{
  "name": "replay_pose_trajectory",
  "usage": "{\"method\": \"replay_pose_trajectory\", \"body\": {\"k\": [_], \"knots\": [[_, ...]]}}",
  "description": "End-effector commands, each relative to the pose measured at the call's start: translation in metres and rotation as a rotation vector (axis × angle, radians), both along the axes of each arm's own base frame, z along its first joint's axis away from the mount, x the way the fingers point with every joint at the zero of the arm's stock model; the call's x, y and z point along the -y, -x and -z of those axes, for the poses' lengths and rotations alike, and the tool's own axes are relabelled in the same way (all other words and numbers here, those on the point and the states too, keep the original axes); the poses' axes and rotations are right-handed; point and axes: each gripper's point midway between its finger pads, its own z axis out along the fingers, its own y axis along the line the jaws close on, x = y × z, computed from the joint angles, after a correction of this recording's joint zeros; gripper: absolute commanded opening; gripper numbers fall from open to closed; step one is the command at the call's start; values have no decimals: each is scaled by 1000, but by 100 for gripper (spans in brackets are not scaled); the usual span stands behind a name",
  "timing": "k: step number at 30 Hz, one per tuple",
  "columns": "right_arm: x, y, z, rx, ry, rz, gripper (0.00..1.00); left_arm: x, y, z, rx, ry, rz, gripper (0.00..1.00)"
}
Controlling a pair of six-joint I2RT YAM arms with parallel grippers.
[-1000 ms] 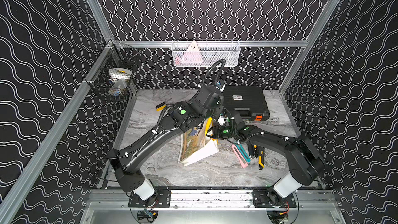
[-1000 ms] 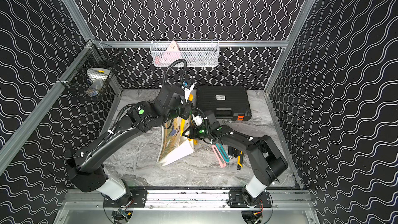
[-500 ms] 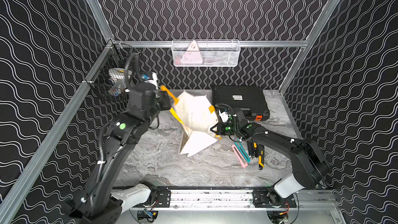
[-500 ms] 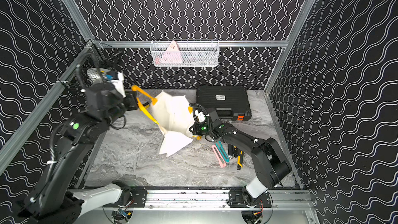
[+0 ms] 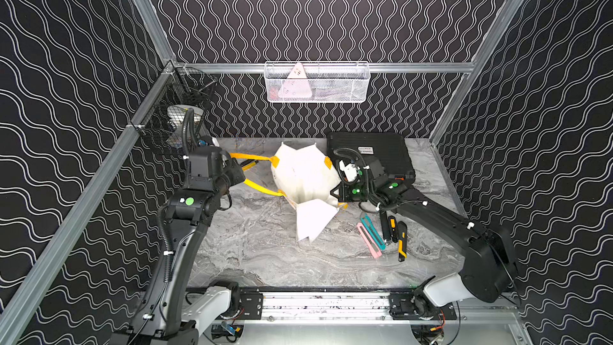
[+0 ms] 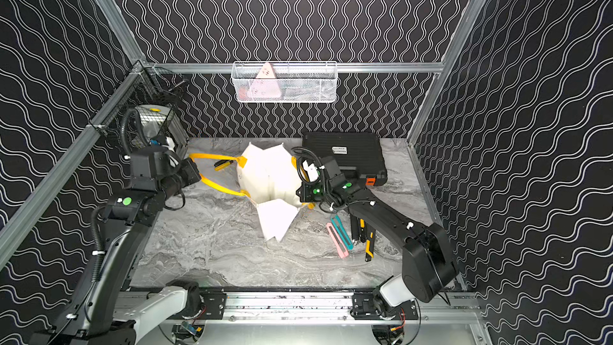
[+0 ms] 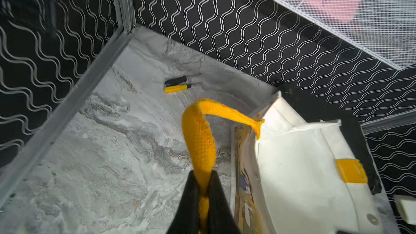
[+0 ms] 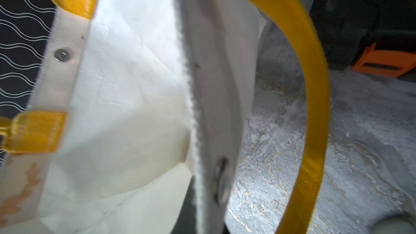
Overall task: Place the art knife into the pouch
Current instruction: Open the pouch at the center of the board.
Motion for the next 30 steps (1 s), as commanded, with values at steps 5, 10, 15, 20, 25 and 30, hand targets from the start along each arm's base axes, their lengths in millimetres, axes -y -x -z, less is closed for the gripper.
{"method": "replay_pose_trajectory", "body": {"k": [5, 10, 15, 20, 25, 30], "knots": [[-6, 2, 1, -18, -7, -28, 0, 22, -8, 27, 49, 176, 56, 0], [-15, 0, 6, -34, -25, -42, 0, 32, -12, 33, 44, 210, 102, 32], [-22, 0, -3, -19, -36, -56, 0, 51, -18, 29, 77, 307, 174, 79], [-28, 2, -4, -14, -28, -69, 0, 62, -21, 22, 100, 367, 219, 86], [-35, 3, -1, -18, -24, -78, 0, 95, -25, 21, 115, 392, 322, 87], [-41, 4, -2, -17, -25, -82, 0, 142, -26, 37, 58, 361, 440, 87]]}}
